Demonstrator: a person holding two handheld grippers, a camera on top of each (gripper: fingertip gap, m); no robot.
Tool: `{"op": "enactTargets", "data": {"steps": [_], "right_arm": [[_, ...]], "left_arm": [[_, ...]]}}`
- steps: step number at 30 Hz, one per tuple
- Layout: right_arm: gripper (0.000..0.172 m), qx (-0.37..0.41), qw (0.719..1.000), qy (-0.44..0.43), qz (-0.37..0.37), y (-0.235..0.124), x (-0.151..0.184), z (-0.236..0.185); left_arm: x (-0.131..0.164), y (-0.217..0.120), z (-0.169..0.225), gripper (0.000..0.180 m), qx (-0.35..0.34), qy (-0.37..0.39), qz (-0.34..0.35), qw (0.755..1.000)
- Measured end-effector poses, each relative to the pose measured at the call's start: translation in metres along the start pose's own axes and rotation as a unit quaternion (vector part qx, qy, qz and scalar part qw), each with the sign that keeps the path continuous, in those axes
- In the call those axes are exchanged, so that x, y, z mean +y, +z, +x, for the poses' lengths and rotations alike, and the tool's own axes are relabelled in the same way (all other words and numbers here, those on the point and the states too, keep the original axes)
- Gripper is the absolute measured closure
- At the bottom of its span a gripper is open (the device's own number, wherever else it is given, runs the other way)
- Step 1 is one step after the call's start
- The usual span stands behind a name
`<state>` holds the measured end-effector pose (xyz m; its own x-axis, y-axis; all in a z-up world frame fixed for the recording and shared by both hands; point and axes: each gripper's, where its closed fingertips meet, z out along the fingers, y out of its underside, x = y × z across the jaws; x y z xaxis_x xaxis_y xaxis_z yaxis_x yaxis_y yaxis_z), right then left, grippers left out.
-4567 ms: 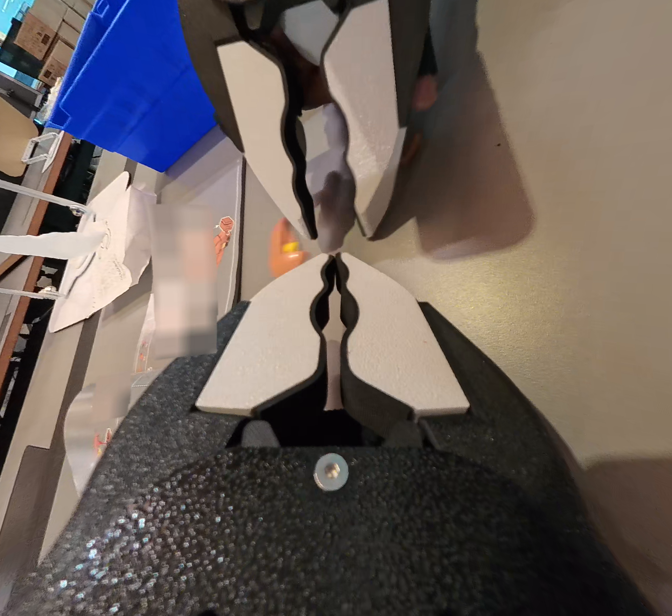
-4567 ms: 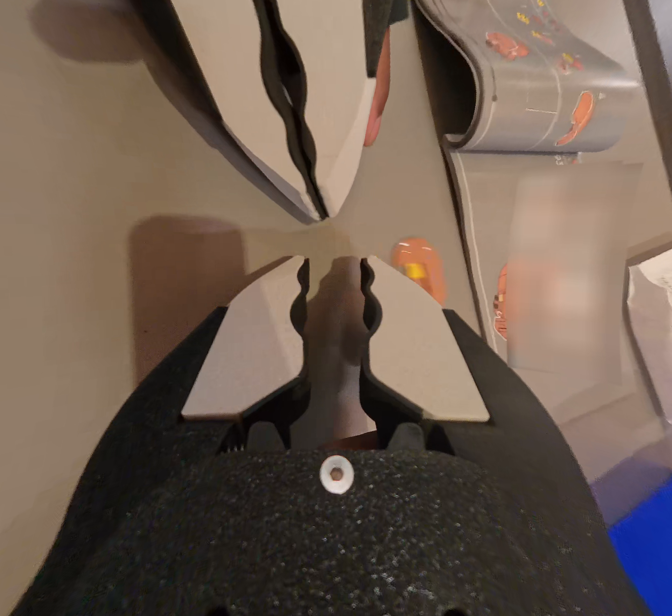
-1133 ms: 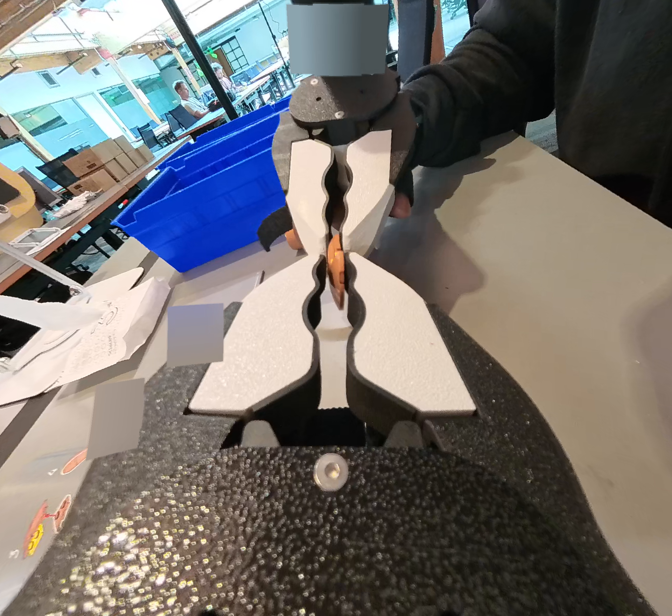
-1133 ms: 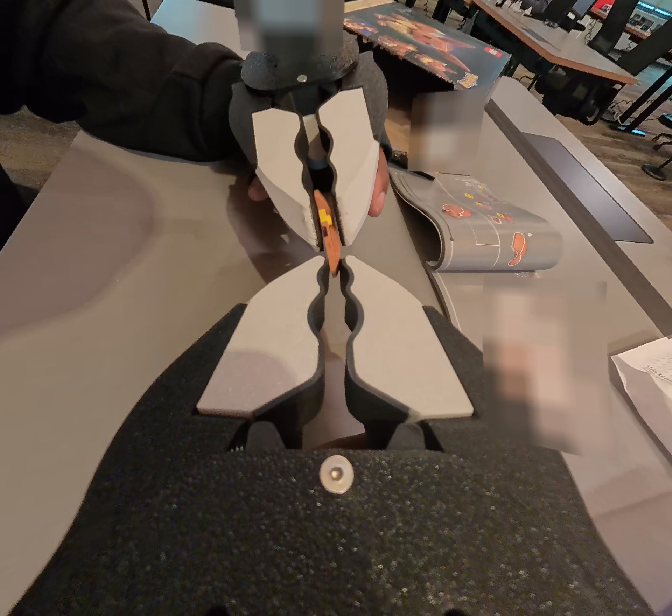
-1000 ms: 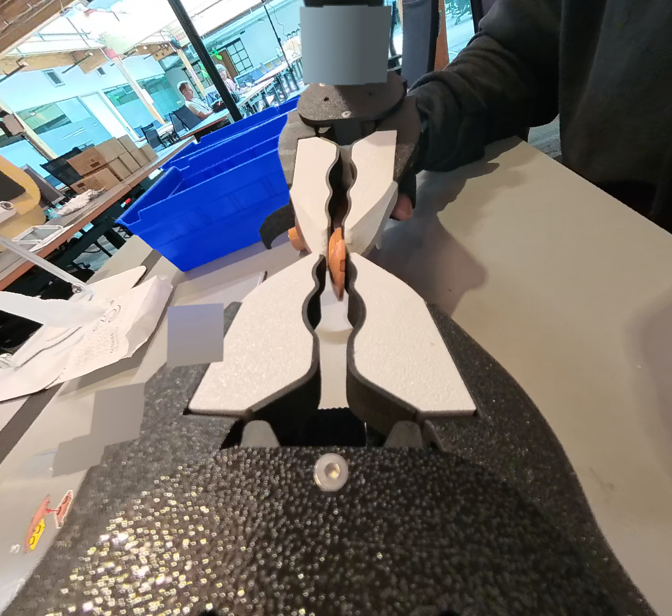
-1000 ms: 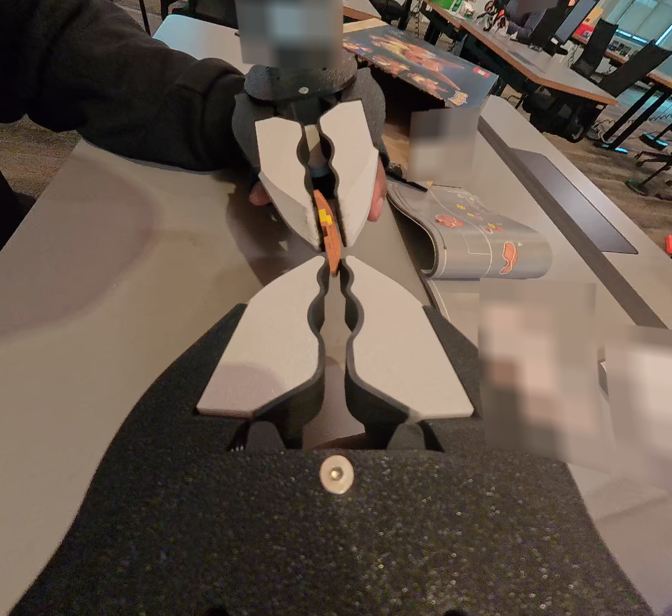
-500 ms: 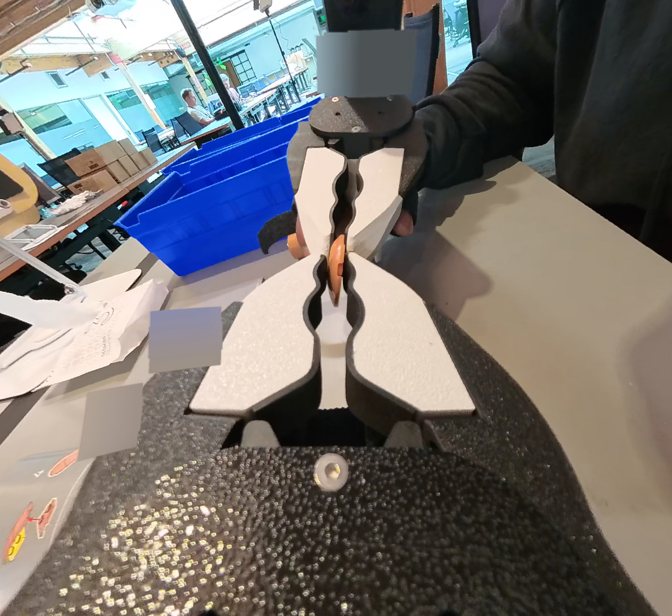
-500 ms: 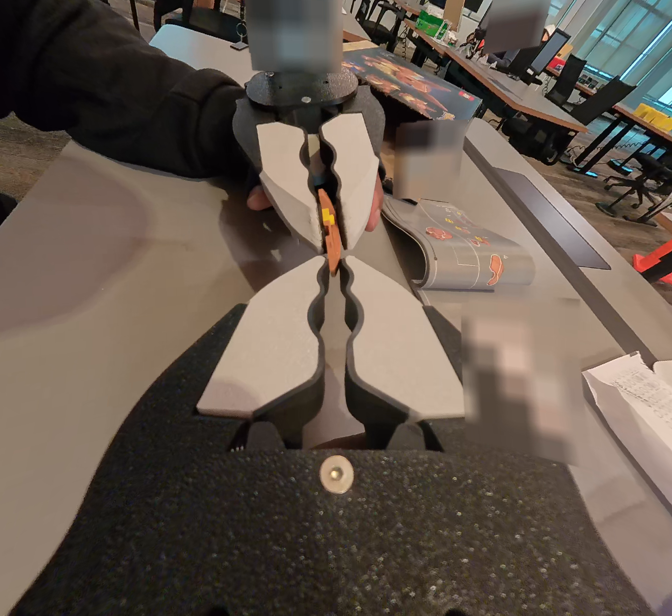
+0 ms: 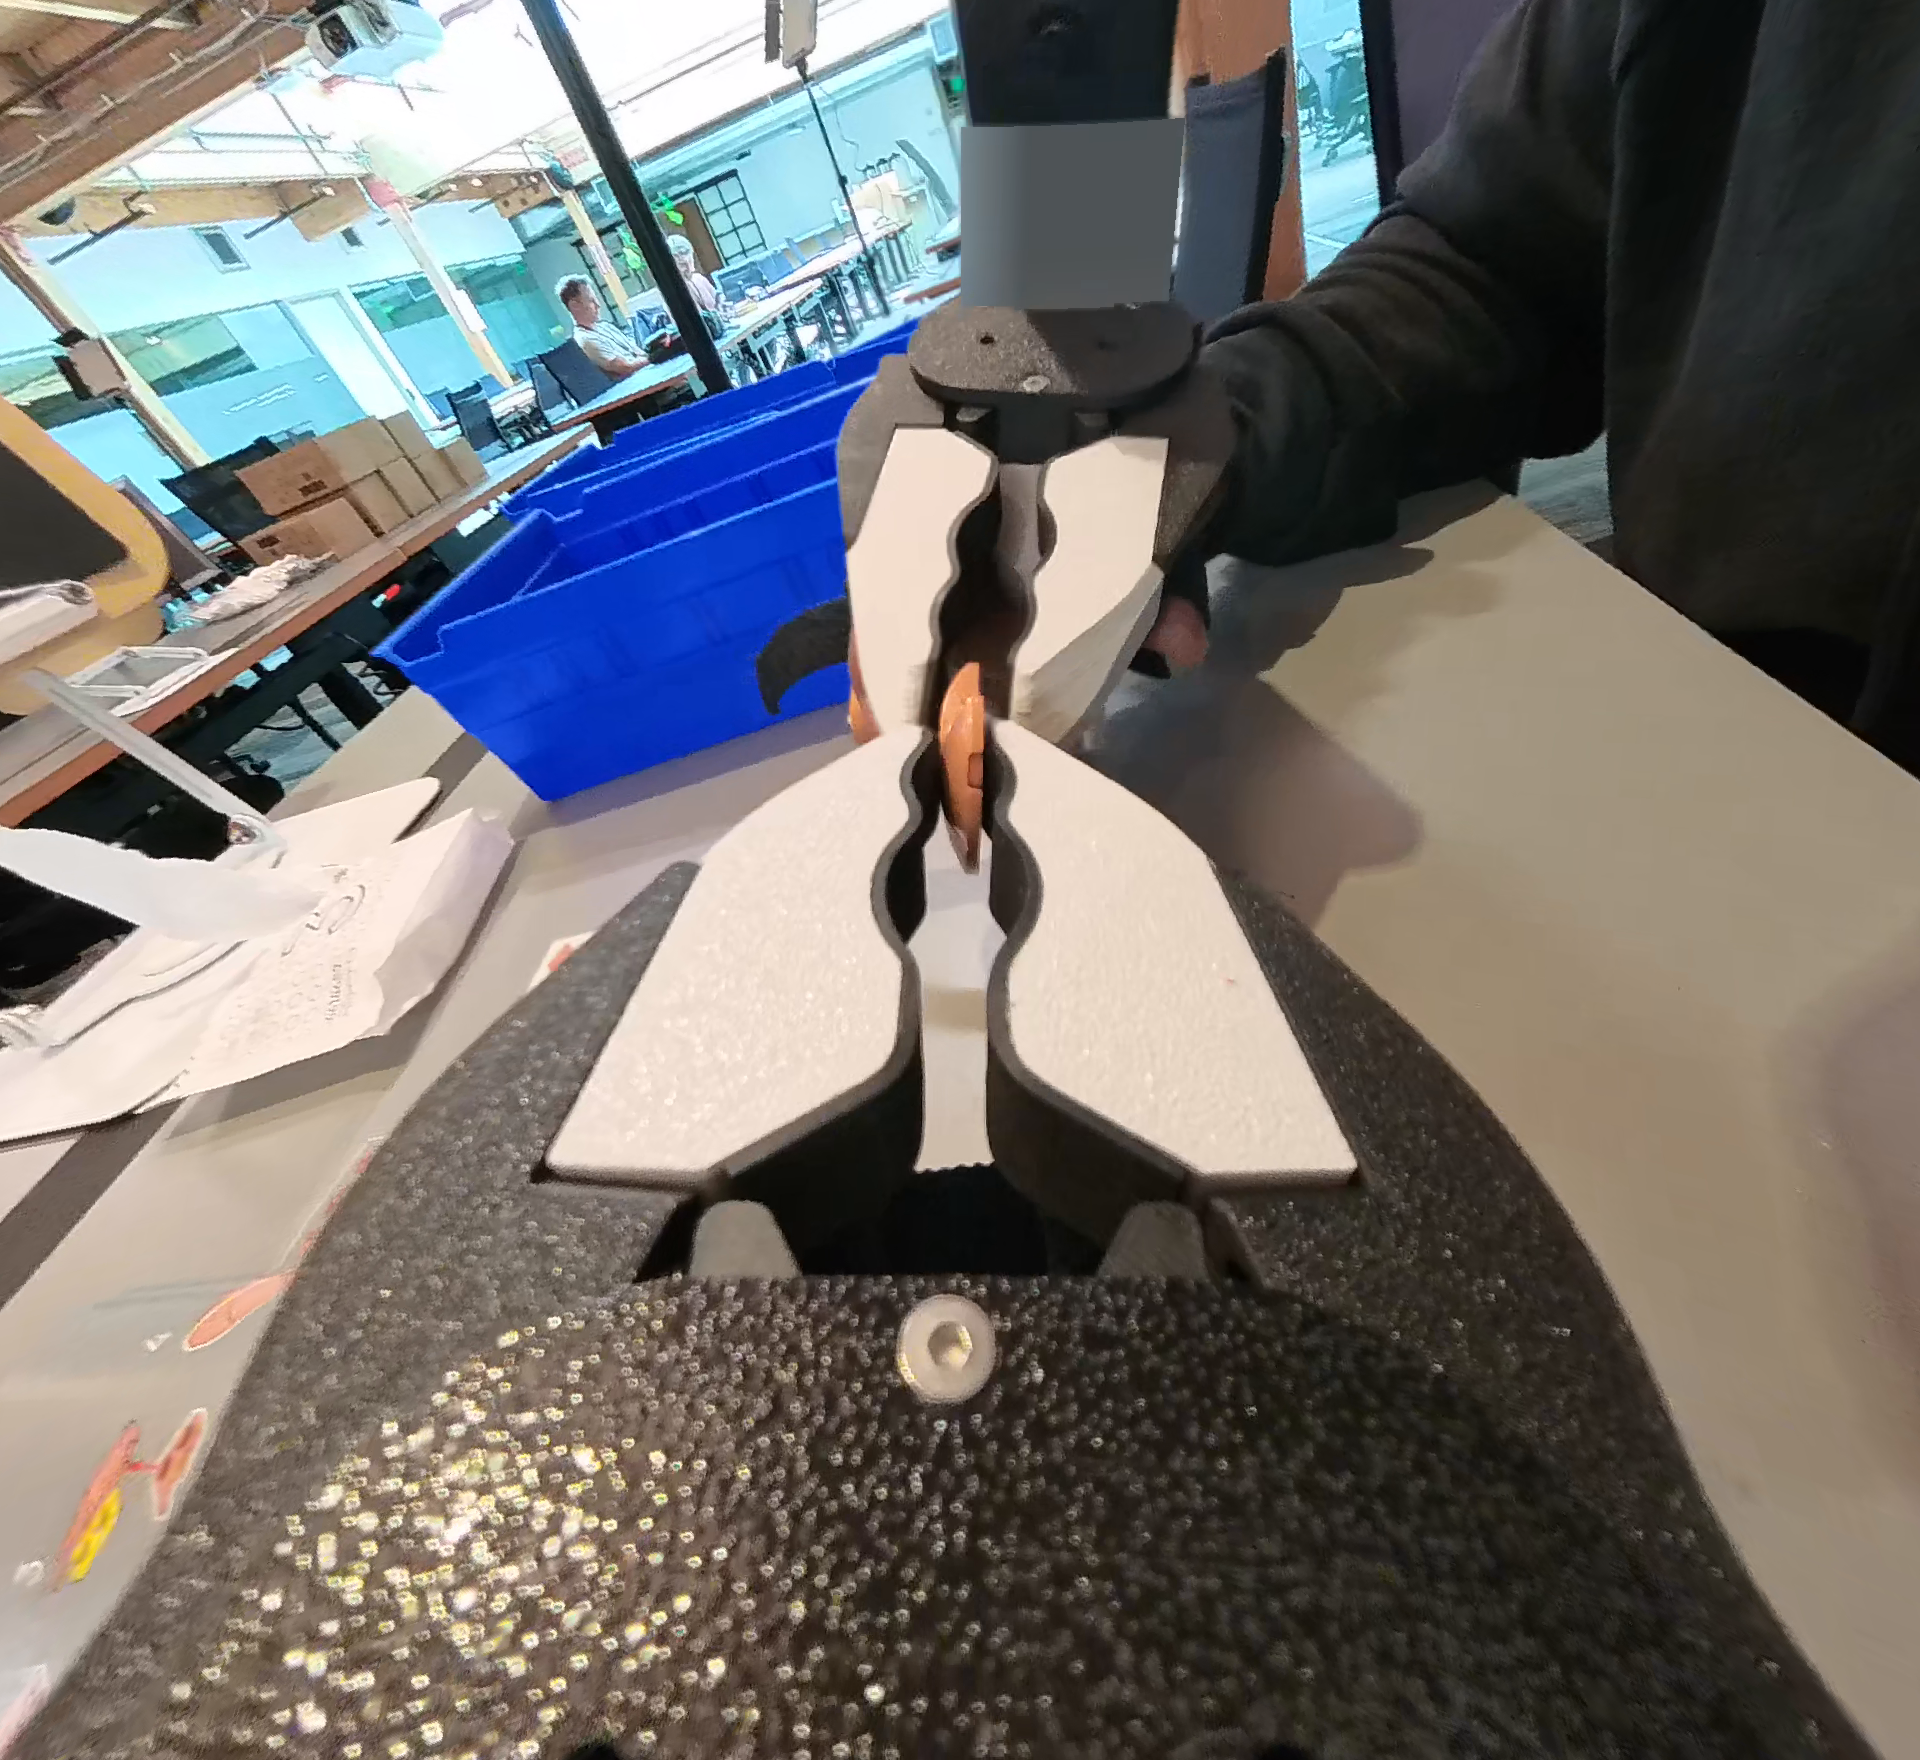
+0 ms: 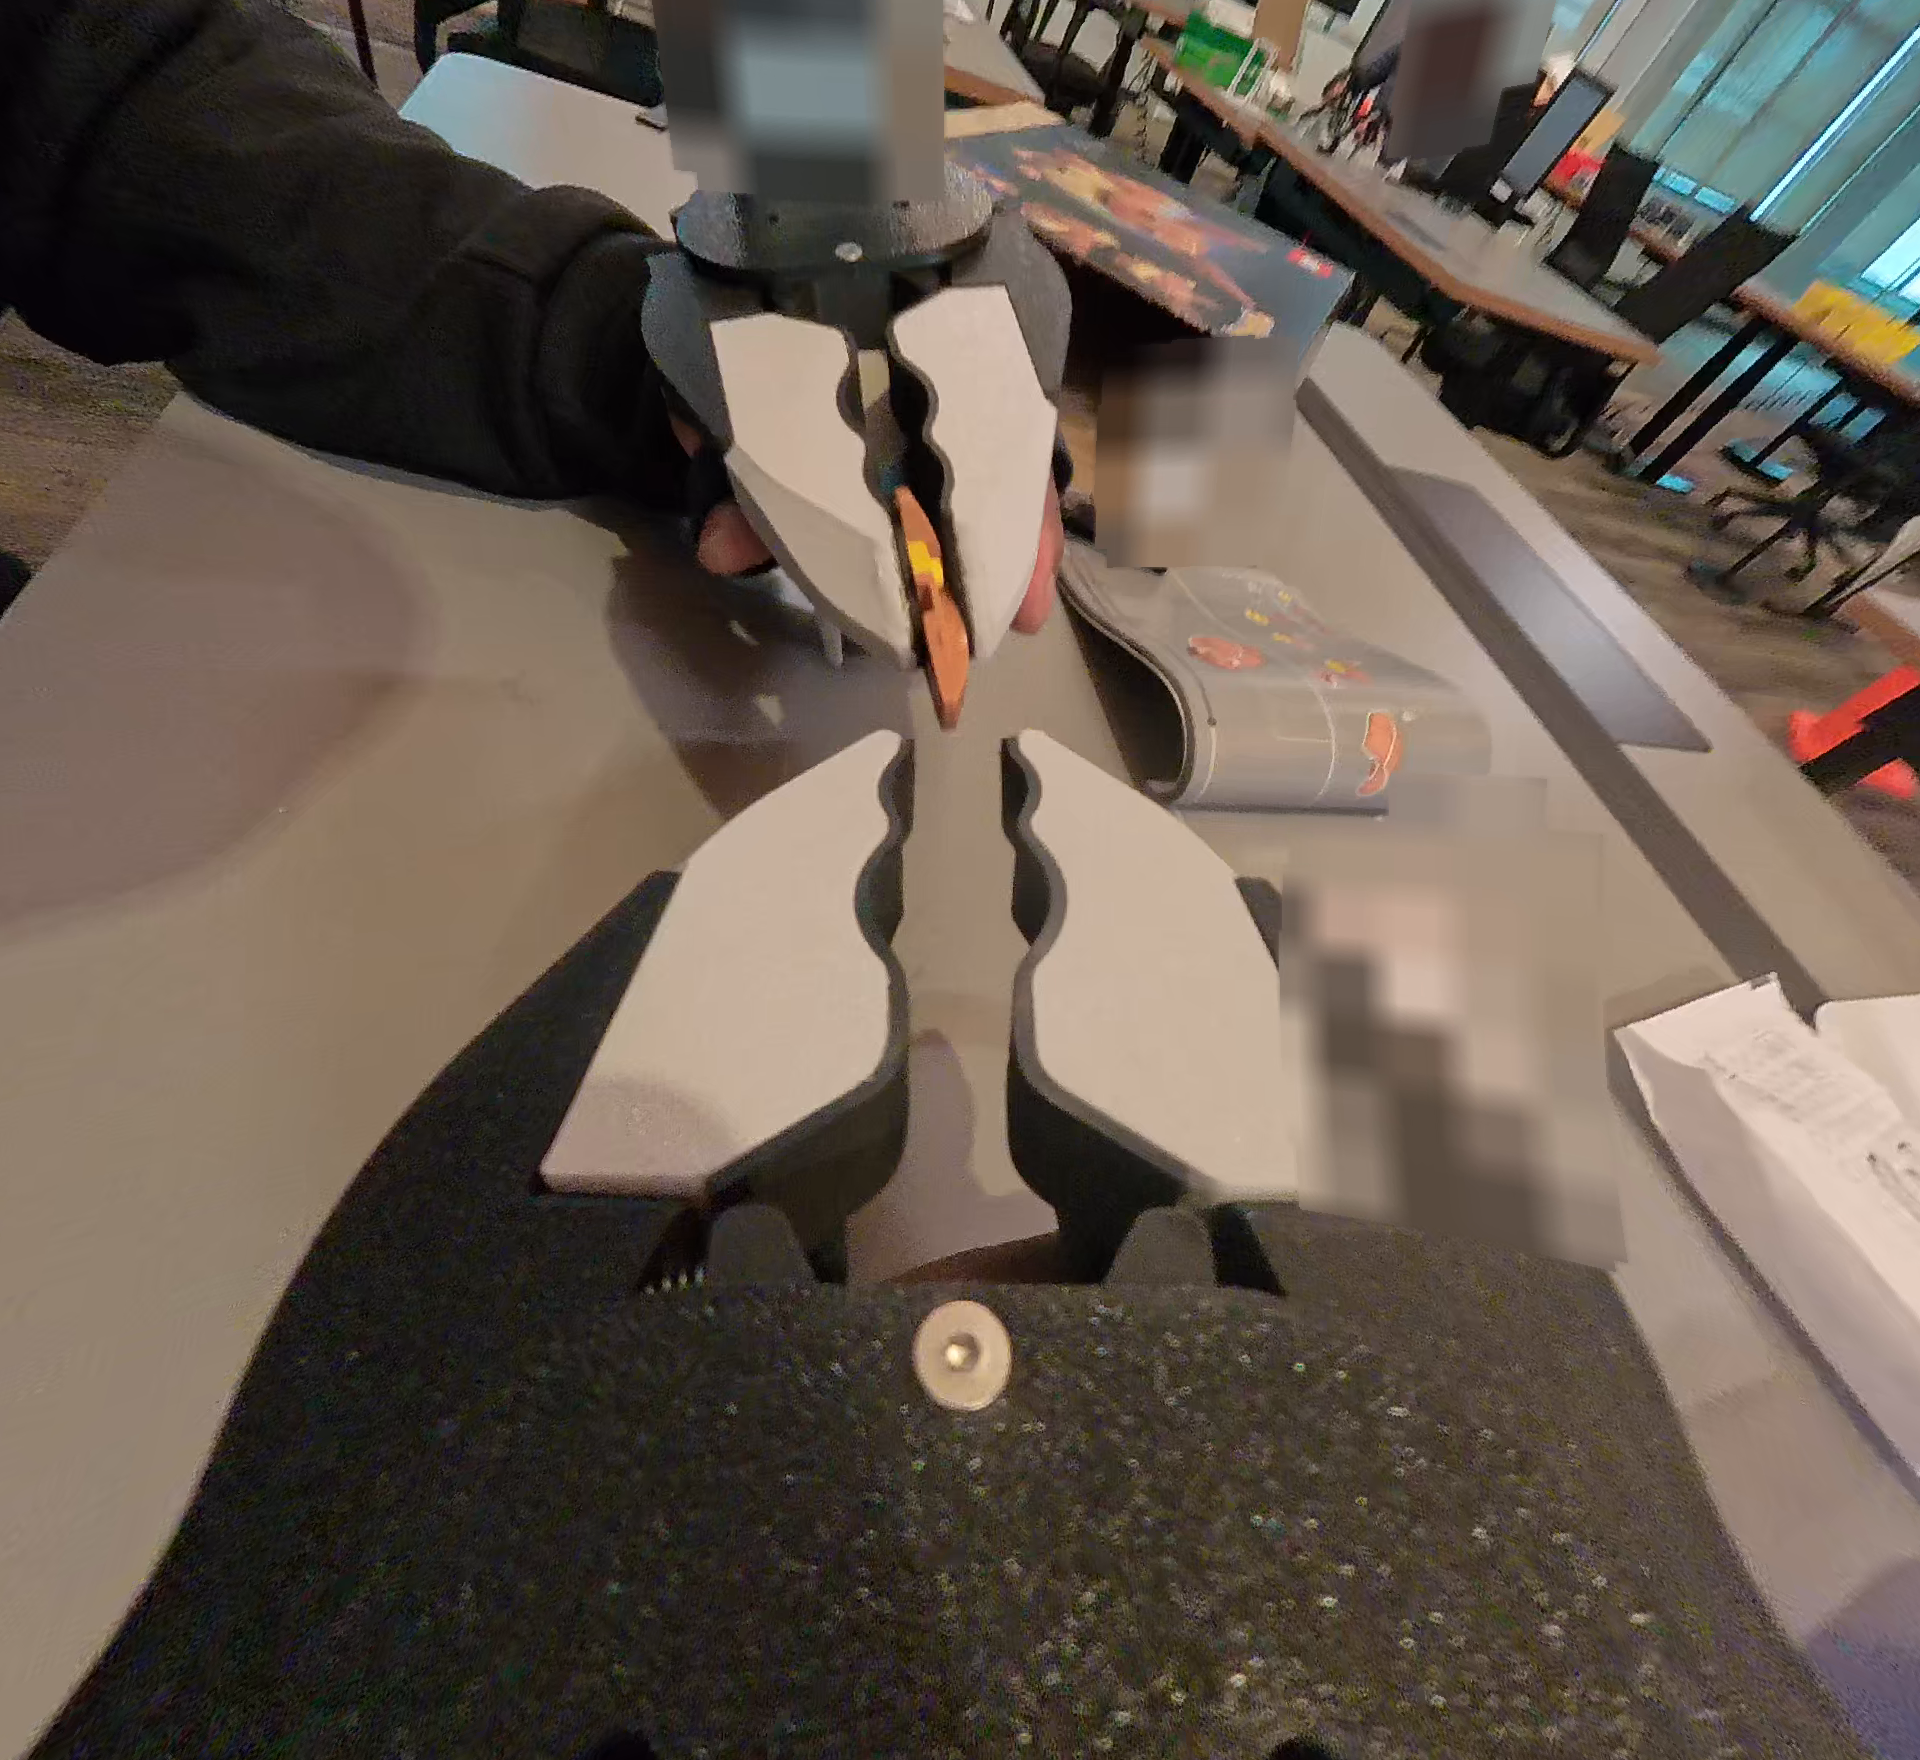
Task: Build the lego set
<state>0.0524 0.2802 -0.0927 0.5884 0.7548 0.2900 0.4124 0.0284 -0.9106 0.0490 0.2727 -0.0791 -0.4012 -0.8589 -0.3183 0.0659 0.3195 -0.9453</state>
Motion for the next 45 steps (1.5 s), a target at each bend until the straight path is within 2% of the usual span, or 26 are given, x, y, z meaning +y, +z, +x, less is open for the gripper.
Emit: {"op": "enactTargets", "data": {"steps": [5,12,19,23,28,35,40,45], "right_arm": [[0.152,-0.015,0.997,0.050,-0.048,-0.013,0.013,0.003],[0.148,-0.011,0.975,0.101,-0.196,-0.036,0.066,-0.013],[0.139,0.003,0.955,0.172,-0.241,-0.033,0.085,-0.023],[0.138,0.025,0.947,0.140,-0.289,-0.031,0.097,-0.025],[0.141,0.027,0.944,0.117,-0.306,-0.026,0.093,-0.032],[0.161,0.017,0.943,0.101,-0.317,-0.021,0.089,-0.043],[0.163,0.023,0.942,0.077,-0.325,-0.021,0.088,-0.045],[0.164,0.057,0.948,0.002,-0.314,-0.020,0.086,-0.039]], "left_arm": [[-0.001,-0.003,-0.004,0.174,-0.010,0.006,0.000,1.000],[0.006,-0.002,-0.004,0.174,-0.011,0.015,-0.018,1.000],[0.013,0.001,-0.003,0.174,-0.008,0.019,-0.037,0.999],[0.013,0.002,-0.003,0.174,-0.009,0.021,-0.040,0.999],[0.014,0.003,0.000,0.174,-0.004,0.027,-0.047,0.999],[0.021,0.008,0.011,0.174,0.020,0.035,-0.074,0.996],[0.028,0.010,0.017,0.174,0.037,0.039,-0.094,0.994],[0.039,0.011,0.019,0.174,0.045,0.037,-0.125,0.990]]}}
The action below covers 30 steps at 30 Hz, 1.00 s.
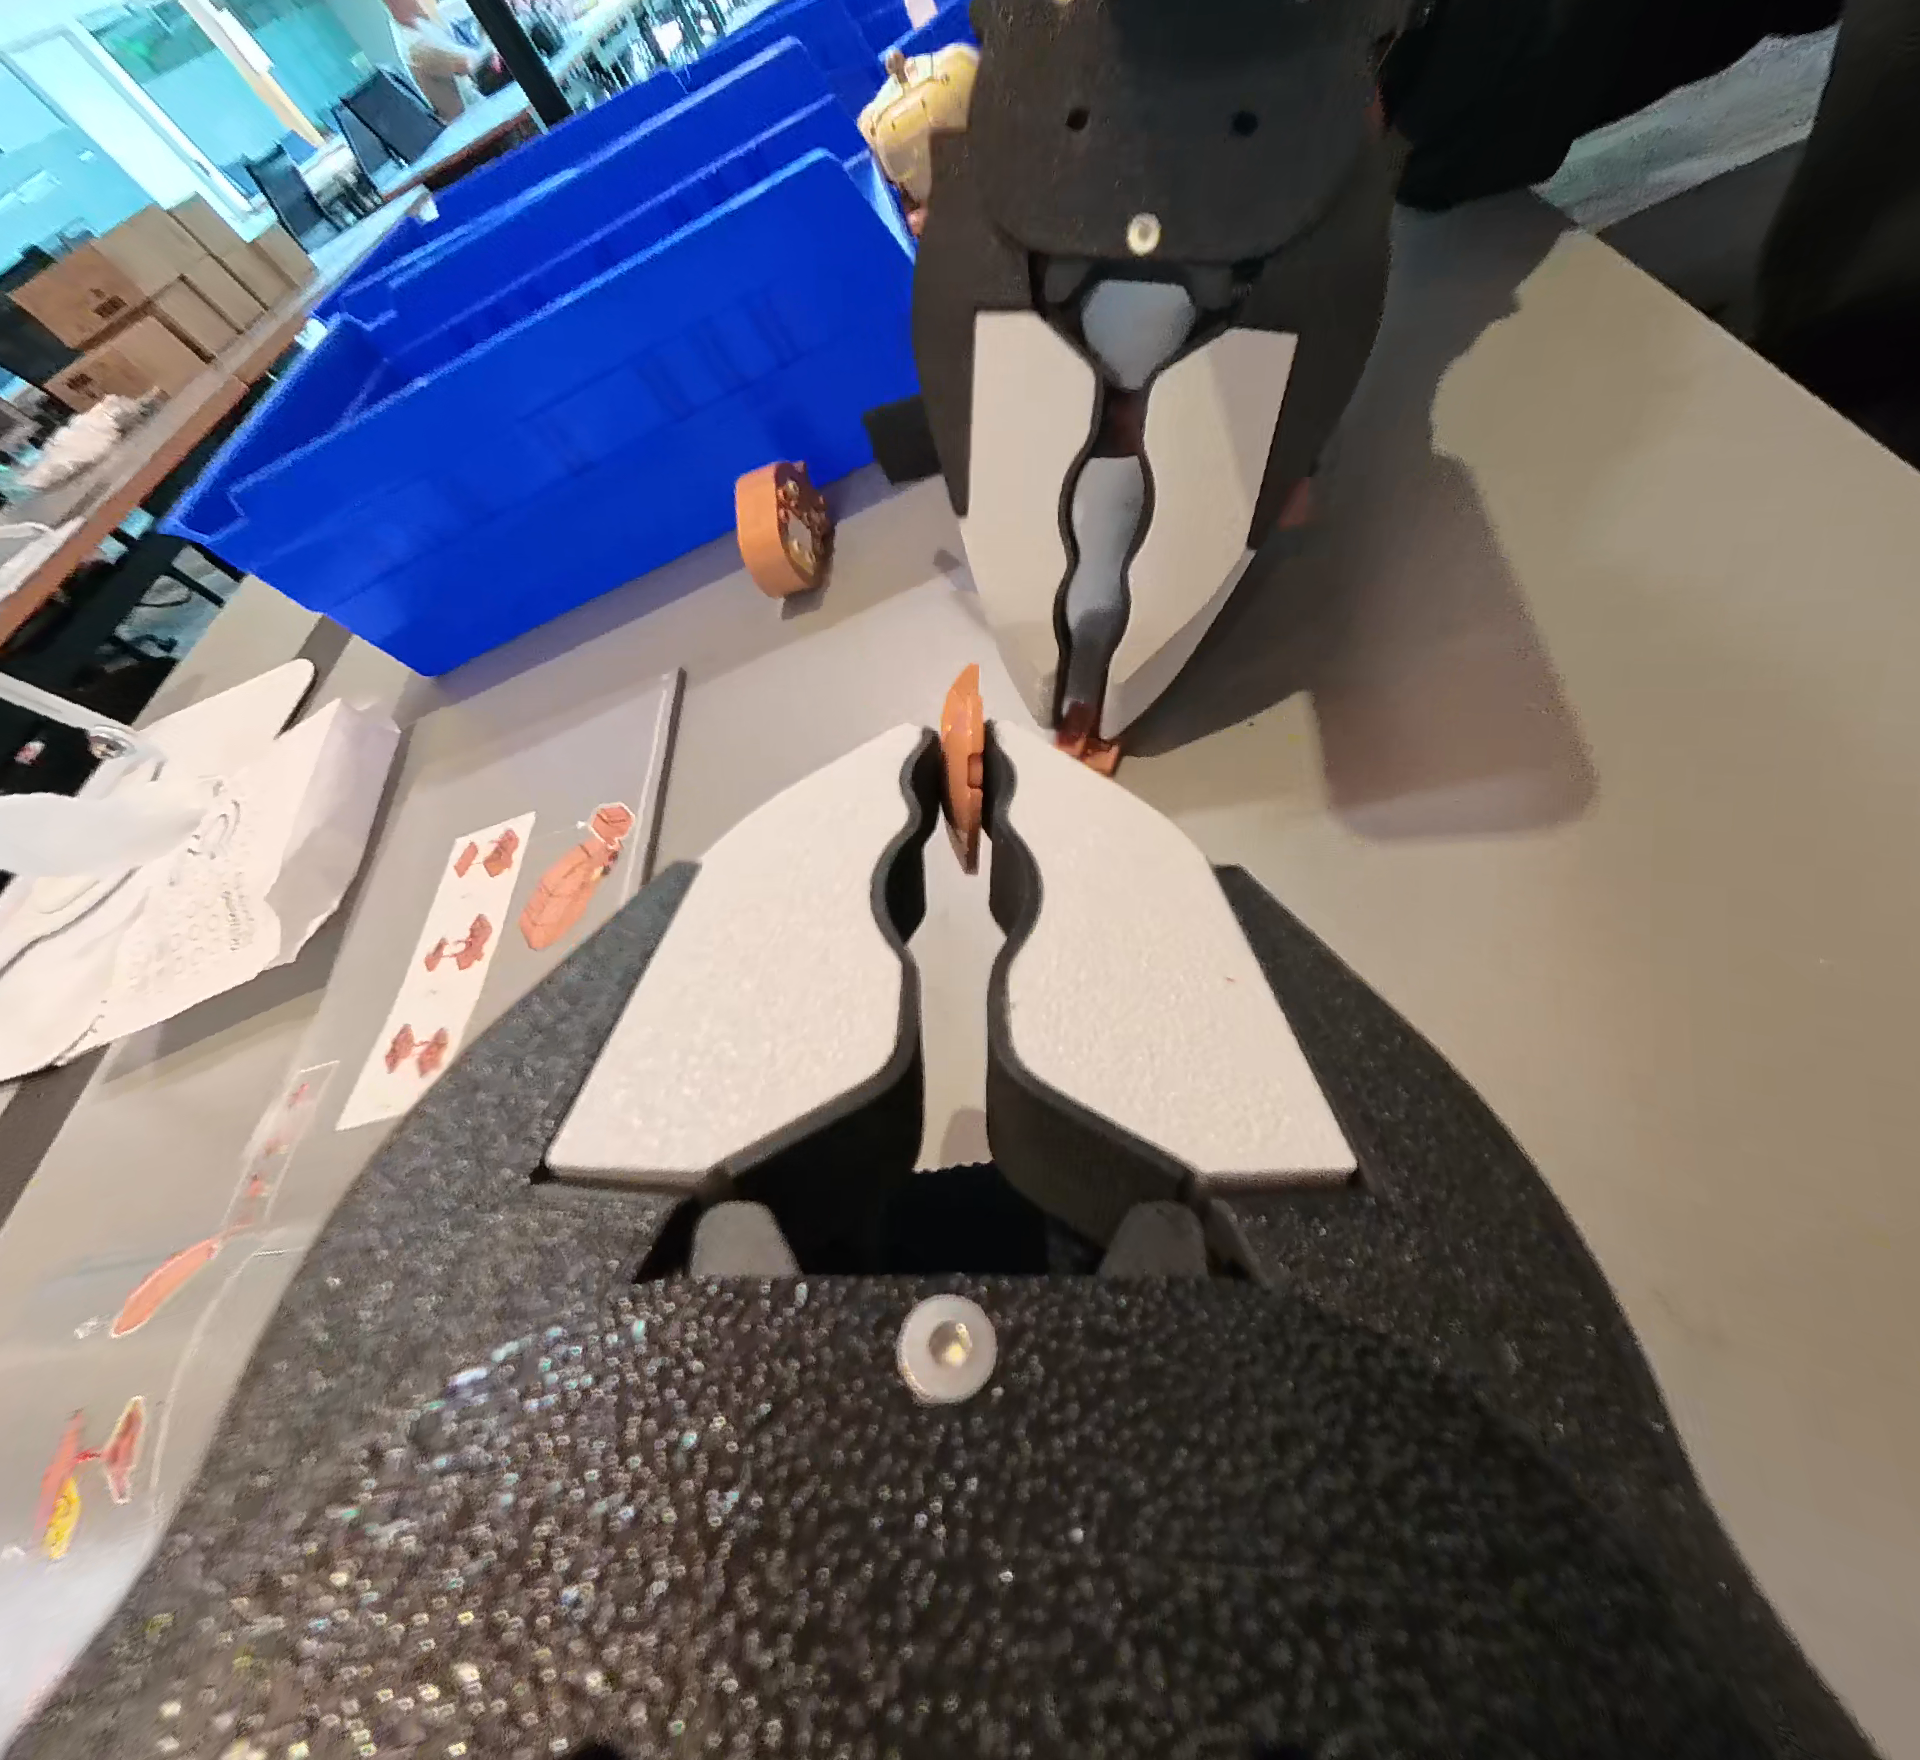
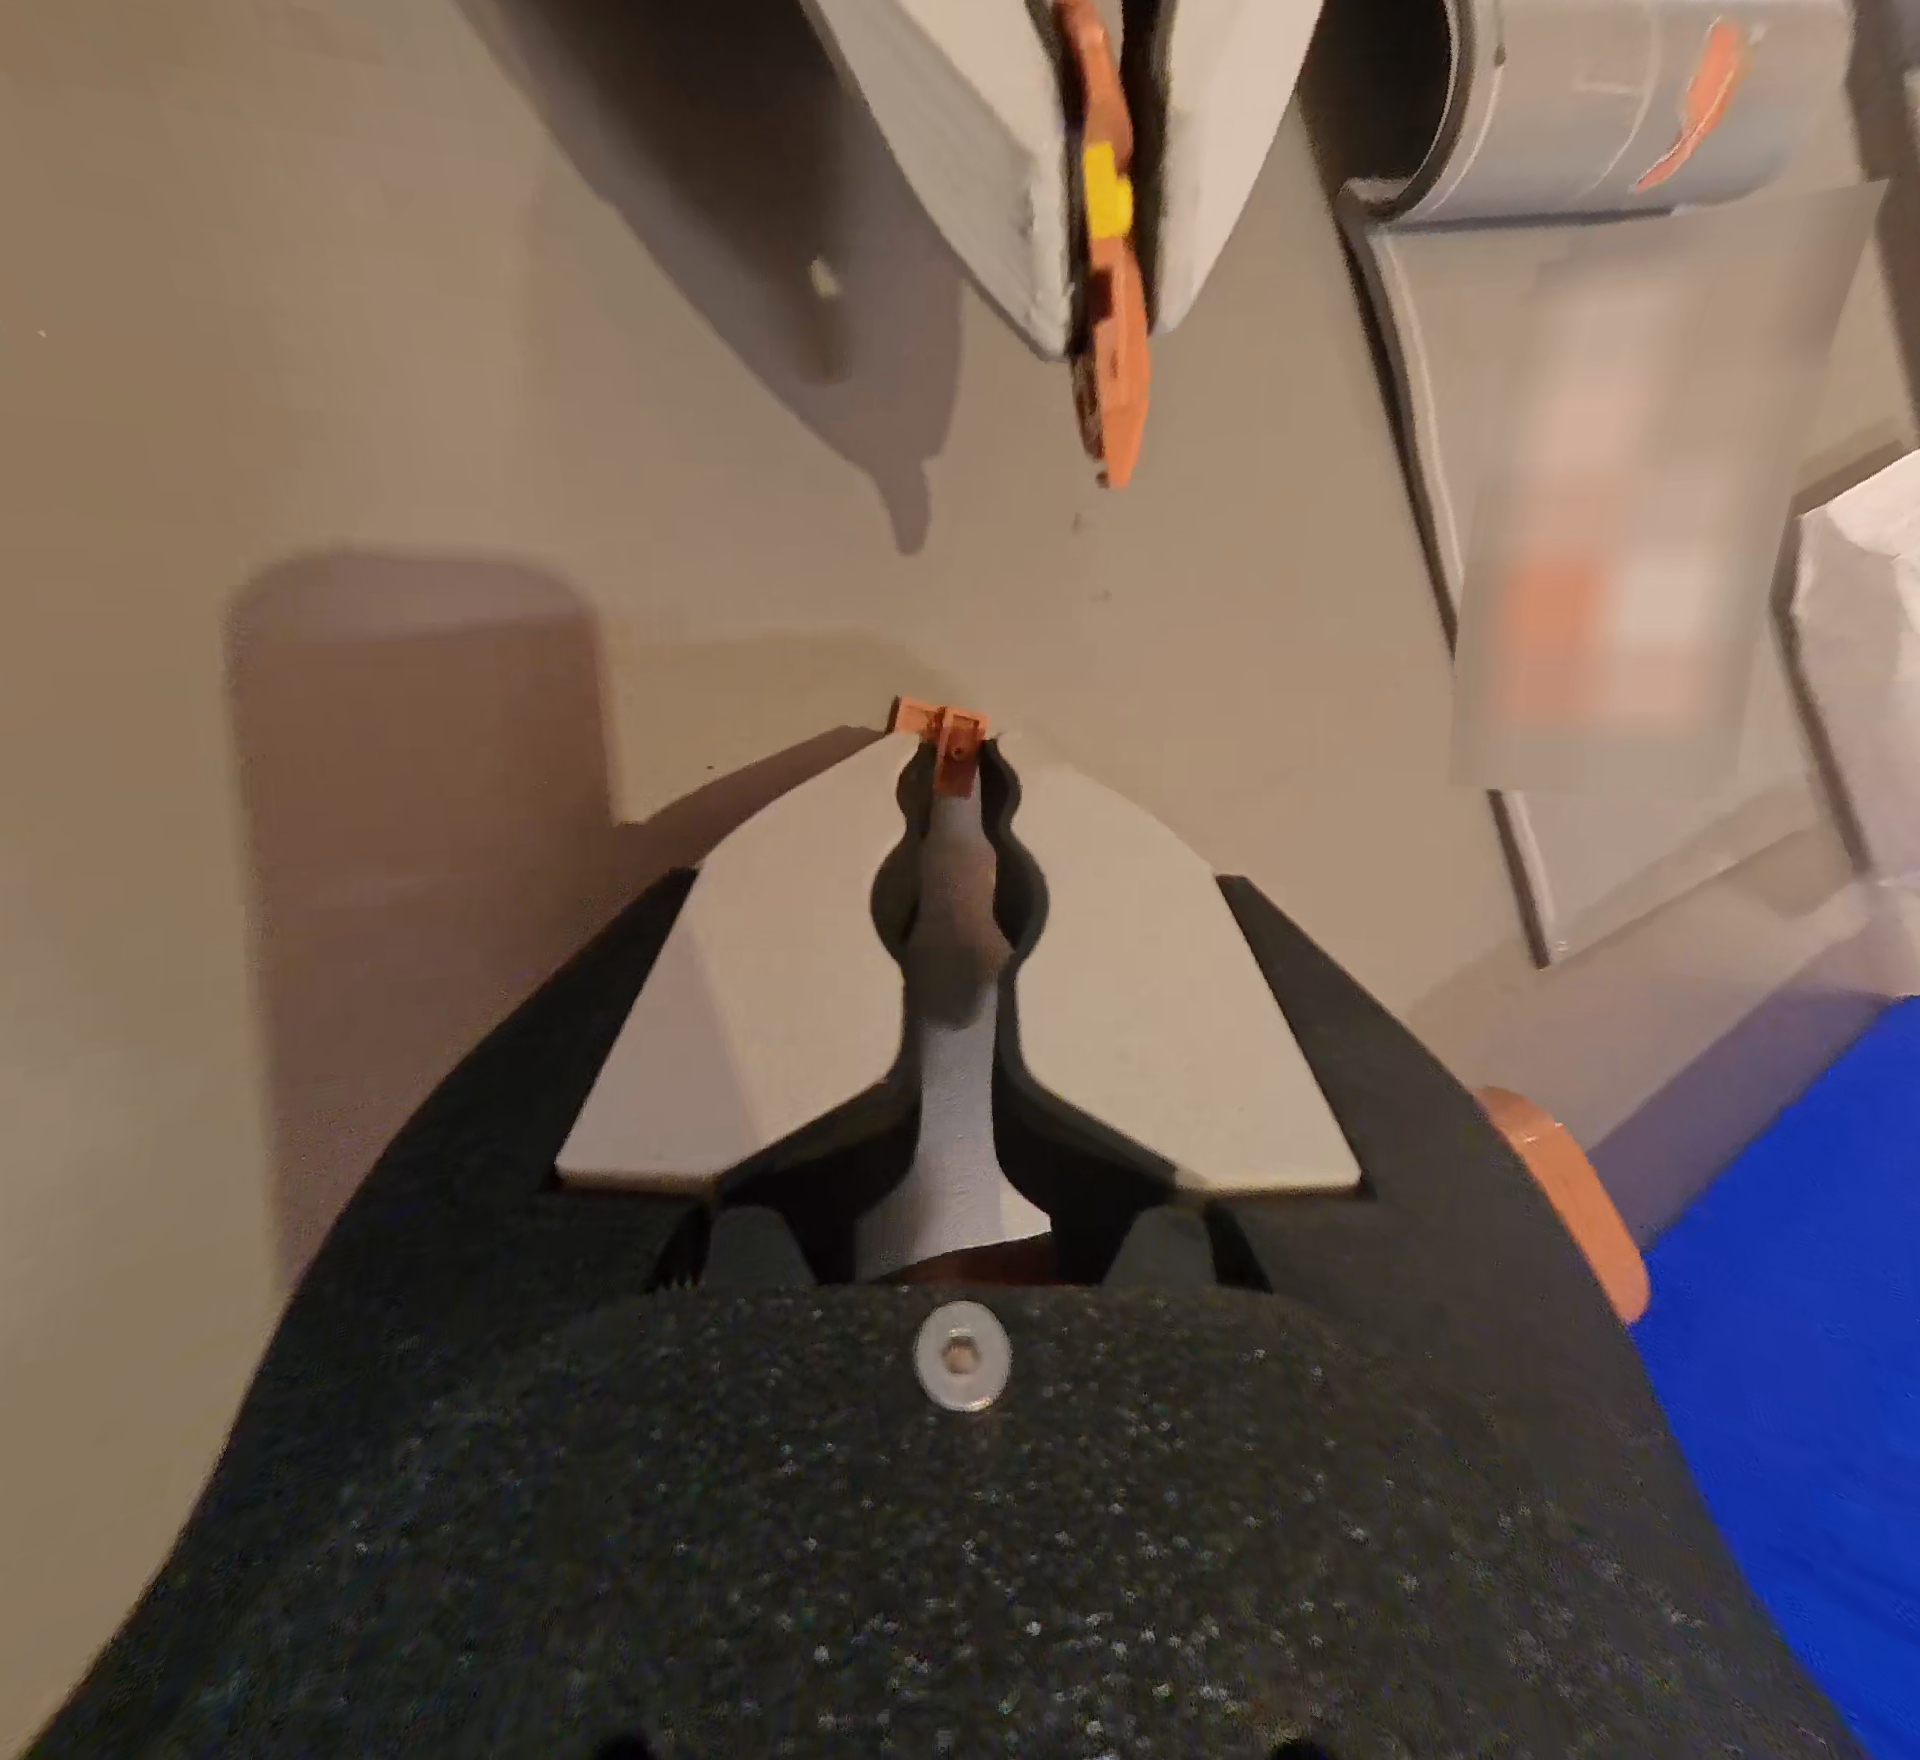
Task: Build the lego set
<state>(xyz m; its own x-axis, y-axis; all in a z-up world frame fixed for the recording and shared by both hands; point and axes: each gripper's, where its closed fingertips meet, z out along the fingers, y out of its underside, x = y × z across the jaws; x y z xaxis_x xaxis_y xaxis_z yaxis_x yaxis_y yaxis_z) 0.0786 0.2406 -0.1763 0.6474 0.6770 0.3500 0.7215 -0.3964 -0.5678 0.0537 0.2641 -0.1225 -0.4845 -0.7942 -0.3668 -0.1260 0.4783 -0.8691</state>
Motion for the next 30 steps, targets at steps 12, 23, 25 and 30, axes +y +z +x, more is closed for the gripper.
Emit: {"op": "enactTargets", "data": {"steps": [12,23,25,30], "right_arm": [[0.164,0.126,0.974,-0.045,0.185,-0.032,-0.045,0.032],[0.164,0.156,0.966,-0.083,0.190,-0.029,-0.064,0.031],[0.164,0.160,0.965,-0.100,0.179,-0.027,-0.064,0.029],[0.164,0.180,0.959,-0.147,0.163,-0.024,-0.064,0.026]], "left_arm": [[0.021,0.006,0.006,0.174,0.040,-0.099,-0.077,0.991],[0.010,0.006,0.008,0.174,0.049,-0.112,-0.044,0.991],[0.009,0.007,0.009,0.174,0.049,-0.107,-0.042,0.992],[0.010,0.008,0.011,0.174,0.050,-0.097,-0.048,0.993]]}}
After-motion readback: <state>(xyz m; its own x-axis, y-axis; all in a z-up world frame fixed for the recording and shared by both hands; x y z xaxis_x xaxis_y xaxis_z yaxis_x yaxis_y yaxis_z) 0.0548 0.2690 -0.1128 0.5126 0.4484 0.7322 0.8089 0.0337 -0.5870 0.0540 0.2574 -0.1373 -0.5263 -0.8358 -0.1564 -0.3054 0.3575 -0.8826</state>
